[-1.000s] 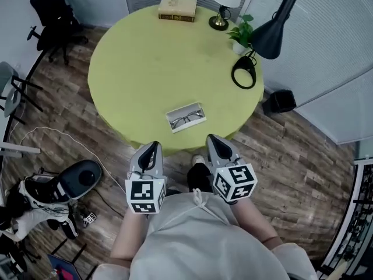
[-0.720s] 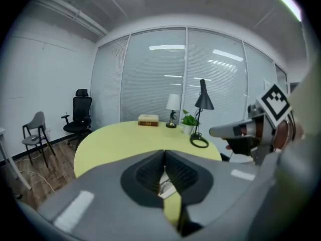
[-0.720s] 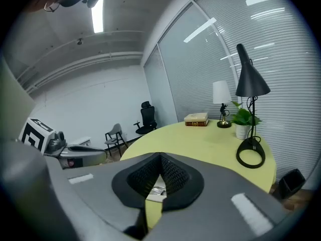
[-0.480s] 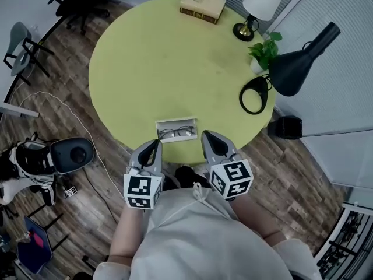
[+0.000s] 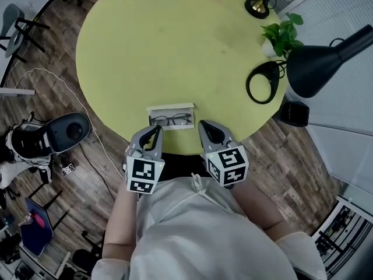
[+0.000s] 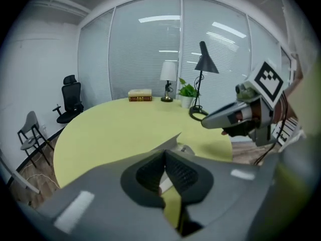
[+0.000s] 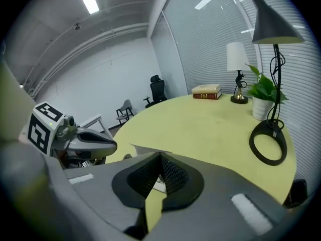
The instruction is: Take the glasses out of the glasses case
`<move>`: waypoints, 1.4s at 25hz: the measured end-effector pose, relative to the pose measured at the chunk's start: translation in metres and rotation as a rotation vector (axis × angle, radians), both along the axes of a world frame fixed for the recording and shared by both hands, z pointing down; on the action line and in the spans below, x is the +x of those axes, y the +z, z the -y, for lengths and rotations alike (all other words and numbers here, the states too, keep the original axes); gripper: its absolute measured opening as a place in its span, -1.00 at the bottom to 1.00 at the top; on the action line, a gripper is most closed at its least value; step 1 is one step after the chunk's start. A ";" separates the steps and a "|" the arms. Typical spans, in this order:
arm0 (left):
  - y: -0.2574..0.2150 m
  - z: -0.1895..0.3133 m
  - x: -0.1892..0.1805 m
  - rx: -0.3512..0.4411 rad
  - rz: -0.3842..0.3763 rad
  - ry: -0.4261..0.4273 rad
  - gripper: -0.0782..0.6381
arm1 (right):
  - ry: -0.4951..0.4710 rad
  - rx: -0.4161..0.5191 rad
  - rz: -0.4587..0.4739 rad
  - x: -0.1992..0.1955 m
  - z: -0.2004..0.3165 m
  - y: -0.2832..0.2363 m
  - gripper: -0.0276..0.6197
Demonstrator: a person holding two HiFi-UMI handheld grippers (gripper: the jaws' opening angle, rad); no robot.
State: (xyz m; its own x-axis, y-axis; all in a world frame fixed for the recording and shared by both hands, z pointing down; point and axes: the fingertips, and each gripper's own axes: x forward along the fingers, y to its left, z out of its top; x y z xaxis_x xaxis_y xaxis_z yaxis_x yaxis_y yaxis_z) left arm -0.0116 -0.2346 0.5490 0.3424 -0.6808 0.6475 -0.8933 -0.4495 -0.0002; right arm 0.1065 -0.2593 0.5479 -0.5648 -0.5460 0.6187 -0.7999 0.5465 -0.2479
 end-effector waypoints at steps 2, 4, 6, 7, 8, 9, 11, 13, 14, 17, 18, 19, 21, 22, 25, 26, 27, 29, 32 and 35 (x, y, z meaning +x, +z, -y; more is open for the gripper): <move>0.016 0.004 -0.002 -0.046 0.033 0.015 -0.76 | -0.021 -0.028 -0.022 -0.002 0.001 0.014 -0.91; 0.031 0.008 0.000 -0.090 0.079 0.062 -0.74 | -0.037 -0.054 -0.038 -0.003 0.001 0.025 -0.92; 0.042 0.011 0.005 -0.125 0.131 0.141 -0.68 | -0.043 -0.077 -0.042 -0.004 0.001 0.032 -0.91; 0.047 0.012 0.008 -0.140 0.154 0.182 -0.65 | -0.044 -0.086 -0.043 -0.004 0.000 0.034 -0.91; 0.051 0.013 0.010 -0.154 0.170 0.221 -0.62 | -0.046 -0.092 -0.043 -0.006 0.000 0.036 -0.92; 0.054 0.015 0.012 -0.166 0.182 0.252 -0.58 | -0.048 -0.096 -0.042 -0.007 0.001 0.038 -0.91; 0.059 0.020 0.016 -0.183 0.199 0.298 -0.52 | -0.050 -0.101 -0.039 -0.011 0.003 0.041 -0.91; 0.066 0.021 0.021 -0.213 0.218 0.339 -0.51 | -0.047 -0.110 -0.037 -0.012 0.003 0.046 -0.91; 0.070 0.020 0.023 -0.235 0.229 0.365 -0.50 | -0.042 -0.116 -0.035 -0.012 0.002 0.048 -0.91; 0.082 0.015 0.031 -0.299 0.275 0.468 -0.49 | -0.033 -0.125 -0.027 -0.012 0.003 0.050 -0.92; 0.084 0.014 0.033 -0.314 0.289 0.494 -0.47 | -0.033 -0.125 -0.023 -0.013 0.002 0.049 -0.91; 0.086 0.014 0.034 -0.326 0.298 0.511 -0.48 | -0.033 -0.127 -0.019 -0.013 0.001 0.049 -0.91; 0.088 0.016 0.034 -0.345 0.306 0.524 -0.49 | -0.027 -0.134 -0.009 -0.013 -0.001 0.049 -0.91; 0.089 0.017 0.034 -0.350 0.312 0.528 -0.52 | -0.023 -0.137 -0.006 -0.012 -0.002 0.049 -0.91; 0.092 0.018 0.035 -0.355 0.345 0.553 -0.58 | -0.010 -0.143 -0.006 -0.007 -0.006 0.049 -0.91; 0.093 0.018 0.035 -0.352 0.360 0.563 -0.60 | -0.006 -0.146 -0.007 -0.004 -0.008 0.050 -0.91; 0.094 0.019 0.035 -0.346 0.377 0.573 -0.62 | -0.002 -0.148 -0.007 -0.003 -0.009 0.050 -0.91; 0.096 0.019 0.035 -0.334 0.404 0.591 -0.64 | 0.005 -0.150 -0.008 0.000 -0.010 0.050 -0.92; 0.098 0.019 0.035 -0.332 0.415 0.602 -0.66 | 0.011 -0.147 -0.010 0.003 -0.011 0.050 -0.91; 0.099 0.018 0.035 -0.314 0.428 0.644 -0.68 | 0.016 -0.143 -0.012 0.005 -0.011 0.049 -0.91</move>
State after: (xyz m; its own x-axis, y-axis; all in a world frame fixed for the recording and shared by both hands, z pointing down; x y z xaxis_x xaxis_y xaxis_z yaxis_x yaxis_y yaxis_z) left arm 0.0231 -0.2522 0.6476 0.2846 -0.2018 0.9372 -0.4124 -0.9083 -0.0703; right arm 0.1119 -0.2478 0.5973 -0.5486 -0.4610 0.6975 -0.8118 0.4933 -0.3125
